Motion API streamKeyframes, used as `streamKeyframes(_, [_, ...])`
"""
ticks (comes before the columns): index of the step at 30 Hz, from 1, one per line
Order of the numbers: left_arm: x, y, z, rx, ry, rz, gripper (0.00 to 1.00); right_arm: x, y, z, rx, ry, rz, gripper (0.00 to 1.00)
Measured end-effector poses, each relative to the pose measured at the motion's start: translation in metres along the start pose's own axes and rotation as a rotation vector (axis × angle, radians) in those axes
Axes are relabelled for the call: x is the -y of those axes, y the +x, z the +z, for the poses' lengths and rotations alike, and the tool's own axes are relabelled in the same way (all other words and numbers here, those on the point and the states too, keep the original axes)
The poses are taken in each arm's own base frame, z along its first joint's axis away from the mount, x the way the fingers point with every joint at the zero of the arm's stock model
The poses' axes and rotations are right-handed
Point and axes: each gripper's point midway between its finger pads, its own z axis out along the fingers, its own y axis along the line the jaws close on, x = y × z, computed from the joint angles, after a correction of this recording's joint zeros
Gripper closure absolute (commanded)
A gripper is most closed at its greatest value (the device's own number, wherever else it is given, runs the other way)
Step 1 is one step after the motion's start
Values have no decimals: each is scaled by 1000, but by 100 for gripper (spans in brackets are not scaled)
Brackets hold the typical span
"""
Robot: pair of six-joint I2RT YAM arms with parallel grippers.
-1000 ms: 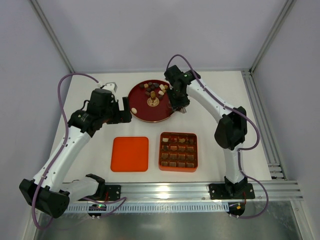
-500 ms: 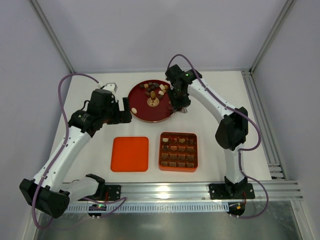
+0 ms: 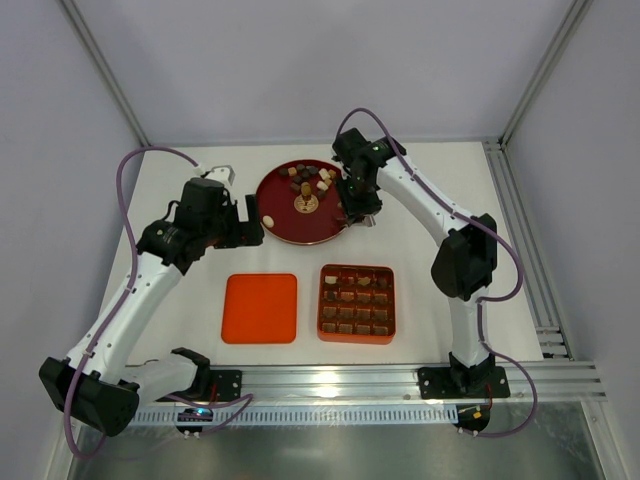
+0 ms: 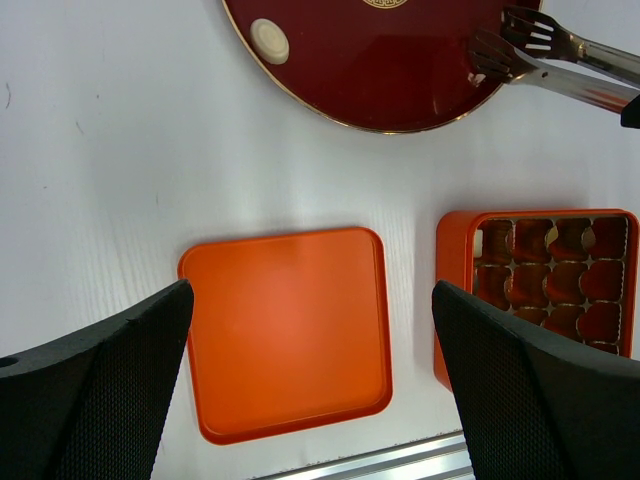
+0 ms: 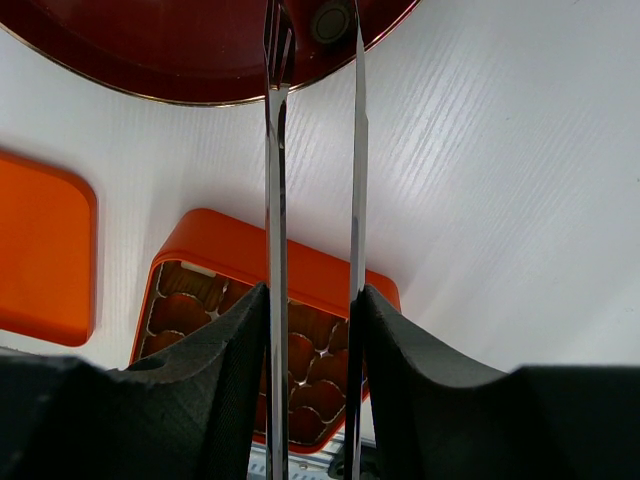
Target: Pack the chocolate
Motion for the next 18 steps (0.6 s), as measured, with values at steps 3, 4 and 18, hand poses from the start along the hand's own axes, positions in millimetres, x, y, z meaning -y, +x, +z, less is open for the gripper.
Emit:
streamKeyframes(3, [0, 0, 0, 0, 0, 0, 0, 0, 1, 0, -4, -2, 0, 59])
streamKeyframes(4, [0, 0, 0, 0, 0, 0, 0, 0, 1, 0, -5, -2, 0, 61])
streamKeyframes(18, [0, 0, 0, 0, 0, 1, 0, -11, -1, 2, -19, -56, 5, 66])
